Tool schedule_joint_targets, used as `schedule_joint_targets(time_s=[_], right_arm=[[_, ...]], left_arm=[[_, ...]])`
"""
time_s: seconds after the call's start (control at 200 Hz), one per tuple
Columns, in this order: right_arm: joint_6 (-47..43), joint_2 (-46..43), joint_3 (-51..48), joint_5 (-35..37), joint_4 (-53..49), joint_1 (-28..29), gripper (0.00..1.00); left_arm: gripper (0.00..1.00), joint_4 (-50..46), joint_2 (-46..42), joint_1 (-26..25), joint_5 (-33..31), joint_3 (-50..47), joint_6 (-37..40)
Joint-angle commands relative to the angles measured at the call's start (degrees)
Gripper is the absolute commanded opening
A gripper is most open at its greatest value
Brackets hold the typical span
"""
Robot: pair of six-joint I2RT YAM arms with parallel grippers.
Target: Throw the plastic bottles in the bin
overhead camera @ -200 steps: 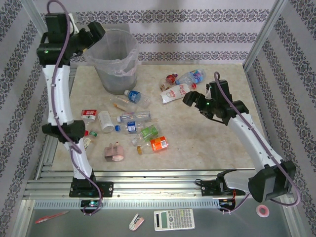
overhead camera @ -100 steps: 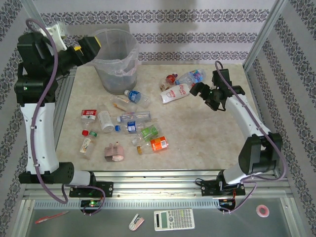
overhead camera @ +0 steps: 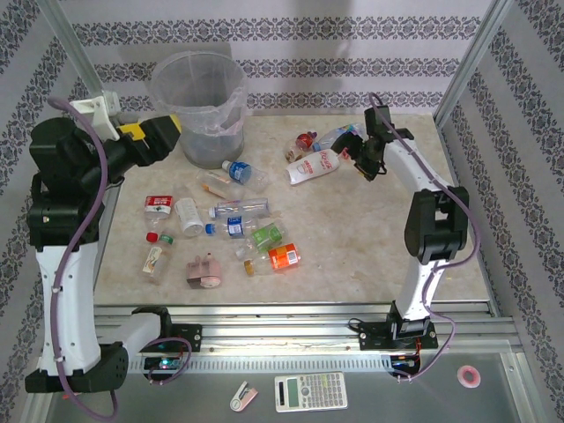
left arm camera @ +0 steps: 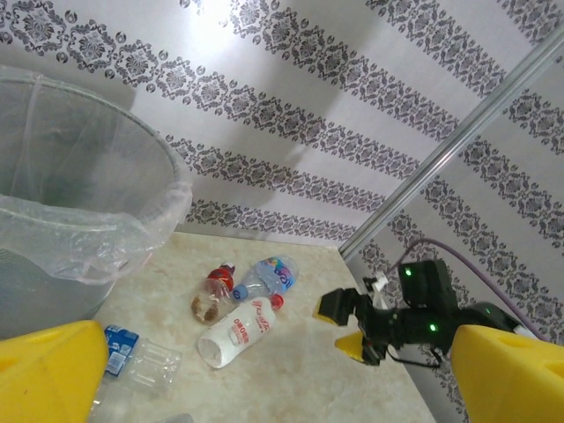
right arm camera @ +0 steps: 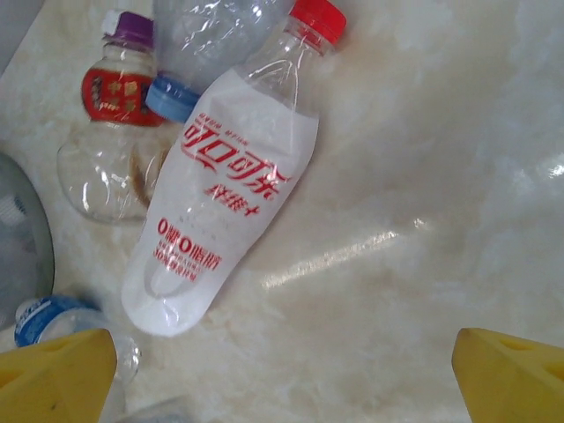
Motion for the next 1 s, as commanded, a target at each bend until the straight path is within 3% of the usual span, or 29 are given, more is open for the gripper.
schedule_joint_targets(time_s=[0.0, 0.754, 0.999], right_arm=[[3.0, 4.1, 4.4, 1.2, -1.7, 0.1, 0.98], [5.7, 26.5, 28.2, 7.9, -12.2, 6.0, 0.96], [4.8, 29.6, 30.3, 8.9, -14.8, 6.7, 0.95]], left_arm=[[1.00, -1.0, -2.2, -0.6, -0.7, -2.9, 2.0], [1.00, -8.0, -7.8, -0.8, -5.2, -8.7, 3.4], [1.00, -6.3, -8.7, -0.9, -4.7, -11.5, 1.8]])
